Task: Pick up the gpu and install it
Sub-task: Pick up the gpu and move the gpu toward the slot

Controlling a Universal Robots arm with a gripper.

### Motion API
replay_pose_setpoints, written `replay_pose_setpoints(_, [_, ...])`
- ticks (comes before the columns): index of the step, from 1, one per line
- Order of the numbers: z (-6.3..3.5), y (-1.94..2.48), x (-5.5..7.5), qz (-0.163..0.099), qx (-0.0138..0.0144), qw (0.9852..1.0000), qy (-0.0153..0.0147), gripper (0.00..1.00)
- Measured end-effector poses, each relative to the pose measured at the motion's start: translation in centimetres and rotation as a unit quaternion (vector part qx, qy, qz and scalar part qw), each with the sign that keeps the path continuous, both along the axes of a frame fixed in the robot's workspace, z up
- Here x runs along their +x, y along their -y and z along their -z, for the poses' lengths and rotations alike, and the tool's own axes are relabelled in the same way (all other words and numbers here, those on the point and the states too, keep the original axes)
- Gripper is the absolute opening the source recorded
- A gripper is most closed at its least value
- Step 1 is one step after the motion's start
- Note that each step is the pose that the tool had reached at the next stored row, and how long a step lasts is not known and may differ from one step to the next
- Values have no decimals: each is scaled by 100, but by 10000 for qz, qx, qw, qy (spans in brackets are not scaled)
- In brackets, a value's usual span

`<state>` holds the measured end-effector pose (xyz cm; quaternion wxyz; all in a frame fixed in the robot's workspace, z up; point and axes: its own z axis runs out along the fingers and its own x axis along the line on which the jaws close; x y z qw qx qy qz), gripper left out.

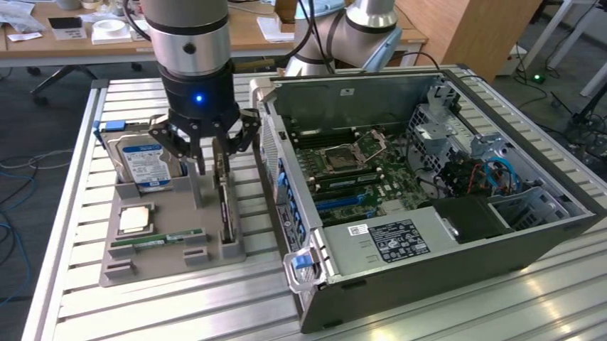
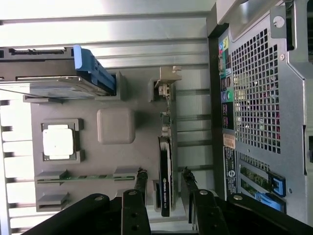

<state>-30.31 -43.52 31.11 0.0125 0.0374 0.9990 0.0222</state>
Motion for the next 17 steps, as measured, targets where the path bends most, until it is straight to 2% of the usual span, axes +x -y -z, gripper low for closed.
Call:
replay_pose_setpoints(11, [163,0,0,0,-1,10000,0,42])
replay_pose_setpoints(17, [171,0,0,0,0,10000,0,42])
